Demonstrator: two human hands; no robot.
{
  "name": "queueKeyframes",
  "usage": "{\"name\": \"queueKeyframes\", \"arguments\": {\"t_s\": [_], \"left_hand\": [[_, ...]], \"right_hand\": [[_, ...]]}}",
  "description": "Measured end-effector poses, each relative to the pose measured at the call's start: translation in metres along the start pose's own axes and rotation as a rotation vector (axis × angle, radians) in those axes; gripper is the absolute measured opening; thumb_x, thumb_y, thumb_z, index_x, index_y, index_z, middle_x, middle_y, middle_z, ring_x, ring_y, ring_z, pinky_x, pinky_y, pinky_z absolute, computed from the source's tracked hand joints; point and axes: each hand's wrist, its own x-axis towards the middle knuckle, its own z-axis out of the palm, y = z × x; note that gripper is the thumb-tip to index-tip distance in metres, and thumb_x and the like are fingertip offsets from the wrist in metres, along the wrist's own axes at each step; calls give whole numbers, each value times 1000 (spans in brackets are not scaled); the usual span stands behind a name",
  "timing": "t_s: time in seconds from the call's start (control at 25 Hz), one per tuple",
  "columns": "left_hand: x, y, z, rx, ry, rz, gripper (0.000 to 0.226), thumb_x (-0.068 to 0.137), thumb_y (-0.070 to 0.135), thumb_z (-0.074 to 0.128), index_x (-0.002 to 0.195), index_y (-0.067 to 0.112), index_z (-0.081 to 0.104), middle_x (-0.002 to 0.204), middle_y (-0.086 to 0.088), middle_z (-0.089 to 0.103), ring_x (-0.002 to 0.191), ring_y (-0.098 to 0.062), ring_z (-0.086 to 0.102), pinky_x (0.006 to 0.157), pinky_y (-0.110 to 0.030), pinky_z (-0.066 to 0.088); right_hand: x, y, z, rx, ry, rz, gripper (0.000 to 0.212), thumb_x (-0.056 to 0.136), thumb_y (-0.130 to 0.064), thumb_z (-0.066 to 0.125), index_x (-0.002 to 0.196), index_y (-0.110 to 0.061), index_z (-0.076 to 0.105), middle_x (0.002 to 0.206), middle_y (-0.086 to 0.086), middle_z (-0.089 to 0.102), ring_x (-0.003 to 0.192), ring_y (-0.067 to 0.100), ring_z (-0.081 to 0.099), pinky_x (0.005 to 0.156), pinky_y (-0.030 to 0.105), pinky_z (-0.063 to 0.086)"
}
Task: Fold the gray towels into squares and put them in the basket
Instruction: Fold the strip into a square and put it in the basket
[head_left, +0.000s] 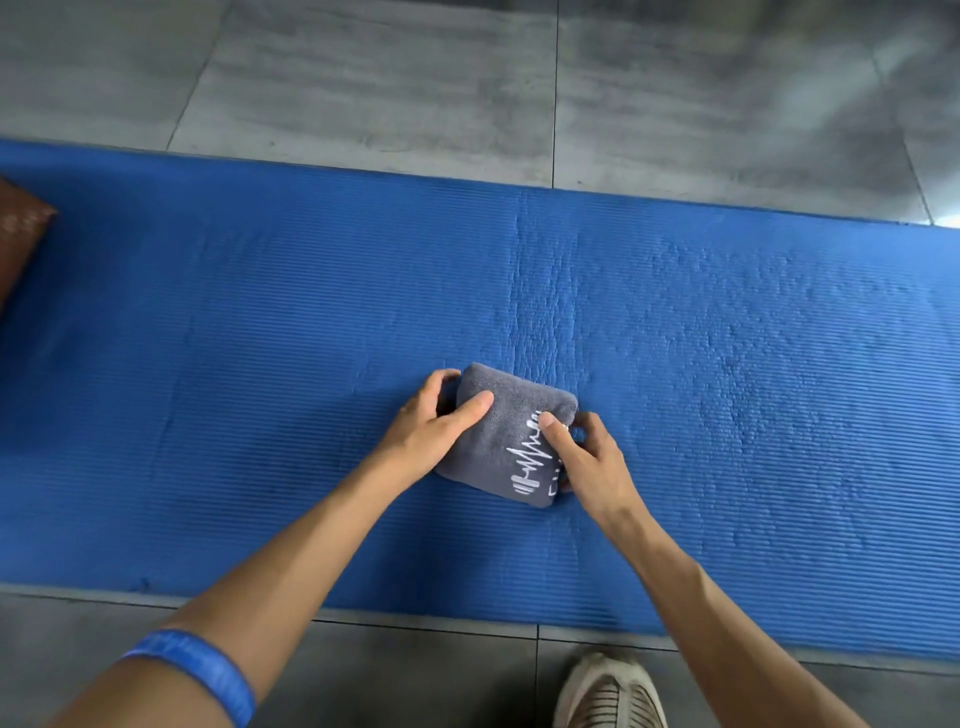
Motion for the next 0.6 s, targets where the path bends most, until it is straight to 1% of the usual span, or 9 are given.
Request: {"name": "queueKeyframes", "arguments": {"t_s": [0.08,0.16,0.2,0.28,0.32,0.4,0.48,0.52,0.6], "left_hand": [[2,4,8,-10,9,49,52,92,49,59,138,36,41,122,23,46,113,-3,46,95,-22,33],[6,4,12,-7,-2,79,56,96,44,54,147,40,31,133,17,40,121,-1,37,100,-19,27],[8,3,13,-17,-12,93,55,98,42,52,148,42,29,139,14,39,124,0,35,101,-18,25],[12,4,14,-38,-26,114,51,99,41,50,146,43,31,148,10,37,127,0,34,102,-18,24],[14,4,15,-36,-27,115,49,100,40,49,146,42,33,149,9,37,128,-1,34,103,-18,24],[21,4,11,33,-9,126,46,100,40,48,144,37,40,149,9,40,133,-4,36,106,-19,25],[28,4,3,224,45,188,41,97,44,53,136,33,54,139,6,54,128,-11,48,105,-24,35],[30,2,-2,309,67,218,38,94,47,57,128,31,60,127,5,61,119,-13,54,100,-28,41],[29,-3,-6,386,82,246,33,90,51,60,112,28,66,105,5,62,99,-12,59,89,-32,46]], "right_hand": [[3,3,2,-28,24,2,46,77,-69,66,99,-29,57,90,-6,73,83,14,72,80,51,58],[7,8,4,-66,56,-50,50,73,-74,65,104,-38,53,98,-7,72,90,14,70,84,50,57],[10,6,2,-84,73,-110,50,74,-71,67,112,-42,51,107,-9,69,97,11,68,88,46,55],[19,-4,-7,-144,50,-211,49,81,-53,72,123,-44,49,120,-14,61,108,5,60,92,30,50],[23,-11,-13,-166,13,-220,42,83,-46,74,120,-40,55,115,-15,63,103,3,61,88,26,48],[27,-23,-18,-199,-17,-177,26,80,-46,72,91,-24,67,83,-13,68,76,6,62,72,32,49],[21,-21,-13,-248,-28,-112,49,78,-55,68,67,-8,57,59,-4,58,58,13,54,61,45,50],[13,-17,-7,-289,-51,-77,53,81,-55,66,64,-6,52,55,-1,54,56,18,55,60,47,51],[-3,-8,7,-379,-39,-57,43,91,-47,62,68,-13,51,61,-5,58,64,25,62,63,42,50]]}}
